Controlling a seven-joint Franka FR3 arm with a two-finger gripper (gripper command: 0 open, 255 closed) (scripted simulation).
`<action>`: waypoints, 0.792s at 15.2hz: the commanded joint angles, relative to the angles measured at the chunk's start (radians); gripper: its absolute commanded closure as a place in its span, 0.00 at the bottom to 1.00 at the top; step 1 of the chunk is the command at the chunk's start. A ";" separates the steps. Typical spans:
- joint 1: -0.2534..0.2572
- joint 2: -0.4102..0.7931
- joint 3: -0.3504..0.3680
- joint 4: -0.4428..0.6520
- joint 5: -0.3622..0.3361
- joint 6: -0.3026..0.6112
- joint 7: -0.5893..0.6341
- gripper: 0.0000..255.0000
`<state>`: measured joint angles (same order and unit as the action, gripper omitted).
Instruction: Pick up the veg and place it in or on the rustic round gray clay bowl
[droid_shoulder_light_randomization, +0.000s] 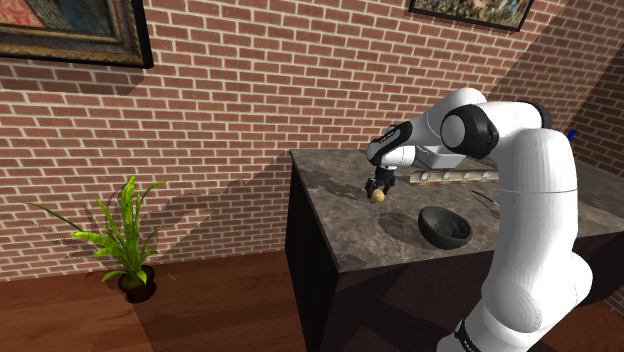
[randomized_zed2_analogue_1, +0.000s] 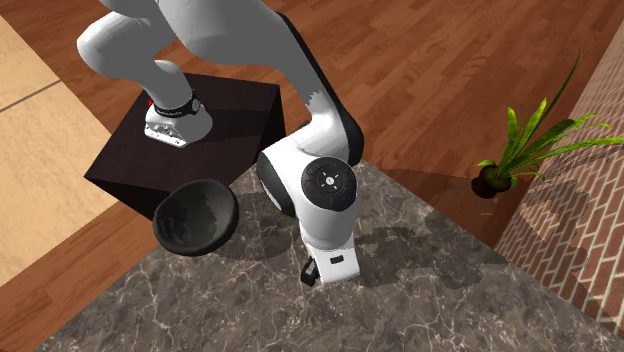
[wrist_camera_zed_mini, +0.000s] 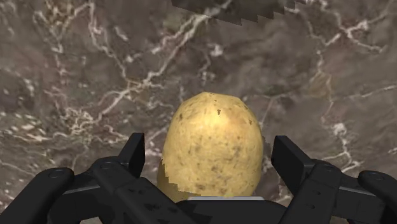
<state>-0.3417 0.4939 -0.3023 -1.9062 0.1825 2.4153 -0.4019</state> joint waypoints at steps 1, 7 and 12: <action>-0.001 0.006 0.002 -0.001 0.003 0.008 -0.001 0.00; -0.001 0.006 0.002 -0.001 0.002 0.007 -0.001 0.00; -0.001 0.006 0.002 -0.001 0.003 0.007 -0.001 1.00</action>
<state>-0.3423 0.4997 -0.3002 -1.9069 0.1851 2.4226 -0.4029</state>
